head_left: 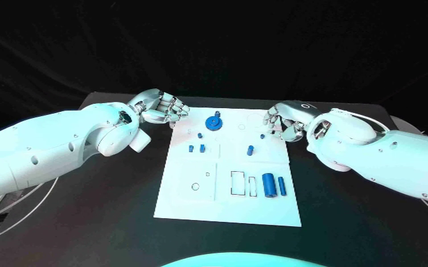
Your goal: Assemble the parts on the task board
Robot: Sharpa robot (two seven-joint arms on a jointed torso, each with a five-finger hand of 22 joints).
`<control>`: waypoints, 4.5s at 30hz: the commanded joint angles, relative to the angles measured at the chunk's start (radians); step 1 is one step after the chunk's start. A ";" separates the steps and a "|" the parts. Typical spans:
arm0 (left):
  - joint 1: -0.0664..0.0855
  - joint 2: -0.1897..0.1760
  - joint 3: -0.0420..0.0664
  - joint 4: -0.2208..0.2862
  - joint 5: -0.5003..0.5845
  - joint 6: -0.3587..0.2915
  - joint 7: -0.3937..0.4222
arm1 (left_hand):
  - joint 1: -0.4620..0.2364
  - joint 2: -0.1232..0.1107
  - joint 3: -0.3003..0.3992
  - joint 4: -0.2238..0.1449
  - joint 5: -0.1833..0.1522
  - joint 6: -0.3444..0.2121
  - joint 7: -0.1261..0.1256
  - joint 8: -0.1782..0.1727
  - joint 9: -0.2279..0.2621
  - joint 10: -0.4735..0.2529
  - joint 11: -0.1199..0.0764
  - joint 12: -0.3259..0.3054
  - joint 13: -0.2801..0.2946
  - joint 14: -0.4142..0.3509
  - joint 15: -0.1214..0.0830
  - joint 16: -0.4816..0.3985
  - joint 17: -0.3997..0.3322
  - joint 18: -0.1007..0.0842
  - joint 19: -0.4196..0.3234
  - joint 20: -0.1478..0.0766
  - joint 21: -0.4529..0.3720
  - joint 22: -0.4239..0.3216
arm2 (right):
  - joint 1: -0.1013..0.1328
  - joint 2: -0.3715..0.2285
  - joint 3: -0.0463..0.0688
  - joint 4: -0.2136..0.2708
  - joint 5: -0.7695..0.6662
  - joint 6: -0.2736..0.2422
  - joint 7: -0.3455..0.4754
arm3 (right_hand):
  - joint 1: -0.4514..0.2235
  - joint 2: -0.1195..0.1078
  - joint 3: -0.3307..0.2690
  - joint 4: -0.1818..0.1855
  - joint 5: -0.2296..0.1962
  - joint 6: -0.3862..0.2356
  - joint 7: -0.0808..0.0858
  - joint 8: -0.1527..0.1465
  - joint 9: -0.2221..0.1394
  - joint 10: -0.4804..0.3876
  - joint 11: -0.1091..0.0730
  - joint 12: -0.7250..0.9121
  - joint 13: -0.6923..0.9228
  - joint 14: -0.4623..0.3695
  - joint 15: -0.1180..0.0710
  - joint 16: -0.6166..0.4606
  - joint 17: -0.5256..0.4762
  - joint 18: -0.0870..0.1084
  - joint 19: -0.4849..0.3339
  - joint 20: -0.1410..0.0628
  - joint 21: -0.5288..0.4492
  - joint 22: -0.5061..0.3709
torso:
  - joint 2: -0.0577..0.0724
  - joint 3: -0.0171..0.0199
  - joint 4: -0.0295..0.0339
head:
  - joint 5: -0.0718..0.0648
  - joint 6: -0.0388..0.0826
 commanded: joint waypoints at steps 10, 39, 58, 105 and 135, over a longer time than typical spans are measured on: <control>0.001 -0.025 0.000 0.062 0.395 -0.023 0.219 | 0.003 -0.003 0.015 -0.007 0.000 0.016 0.000 0.012 0.002 0.006 -0.002 0.013 -0.001 -0.005 -0.003 -0.010 -0.008 0.012 -0.006 0.000 -0.007 -0.002 | -0.021 0.053 -0.001 -0.037 -0.136 0.056 -0.048 | 0.006 0.000 0.027 -0.014 0.017 0.026 0.001 -0.005 0.000 0.024 0.001 -0.022 -0.020 0.051 0.001 0.017 0.017 -0.026 0.023 0.000 0.050 0.072 | 0.000 -0.0022 -0.0003 | -0.009 -0.003; 0.002 -0.028 0.000 0.070 0.410 -0.022 0.214 | 0.003 -0.006 0.023 -0.018 0.000 0.011 0.005 0.012 0.000 0.004 0.000 0.016 -0.003 -0.006 -0.003 -0.019 -0.017 0.012 -0.007 -0.001 -0.008 -0.002 | -0.045 0.090 -0.003 -0.063 -0.161 0.113 -0.059 | 0.002 0.016 0.056 -0.058 0.022 0.089 -0.012 0.011 0.010 0.092 -0.016 -0.032 -0.039 0.051 -0.013 0.026 0.025 -0.036 0.044 -0.005 0.124 0.114 | 0.000 0.0006 0.0010 | -0.011 -0.013; 0.002 -0.026 0.000 0.070 0.410 -0.021 0.202 | 0.005 -0.008 0.031 -0.029 0.001 0.002 0.009 0.009 -0.002 -0.004 0.004 0.016 -0.006 -0.007 -0.001 -0.026 -0.024 0.012 -0.007 -0.001 -0.007 -0.001 | -0.056 0.101 -0.005 -0.044 -0.247 0.121 -0.124 | 0.002 0.042 0.078 -0.095 0.012 0.124 -0.023 0.026 0.020 0.124 -0.027 -0.037 -0.038 0.054 -0.023 0.032 0.033 -0.045 0.060 -0.014 0.177 0.140 | -0.001 0.0003 -0.0001 | -0.015 -0.014; 0.001 -0.013 -0.001 0.055 0.407 -0.018 0.194 | -0.004 -0.010 0.039 -0.041 0.001 -0.015 0.017 0.004 -0.006 -0.022 0.010 0.016 -0.011 -0.013 0.004 -0.040 -0.035 0.011 -0.014 0.003 -0.008 0.001 | -0.037 0.013 0.013 0.283 -0.204 -0.119 -0.124 | -0.023 0.037 0.085 -0.106 0.029 0.132 -0.024 0.025 0.023 0.137 -0.028 -0.051 -0.042 0.054 -0.023 0.033 0.032 -0.067 0.101 -0.015 0.298 0.185 | -0.005 -0.0018 0.0010 | 0.026 -0.007; 0.001 0.034 -0.001 0.066 0.408 -0.035 0.207 | -0.004 -0.010 0.040 -0.043 0.001 -0.016 0.017 0.003 -0.007 -0.023 0.011 0.016 -0.011 -0.014 0.004 -0.042 -0.037 0.011 -0.015 0.004 -0.008 0.001 | -0.192 0.220 -0.001 0.167 -0.210 -0.114 -0.070 | -0.024 0.039 0.089 -0.110 0.032 0.131 -0.023 0.024 0.024 0.137 -0.028 -0.055 -0.043 0.054 -0.023 0.032 0.031 -0.068 0.104 -0.015 0.308 0.189 | -0.004 -0.0021 0.0012 | 0.136 -0.062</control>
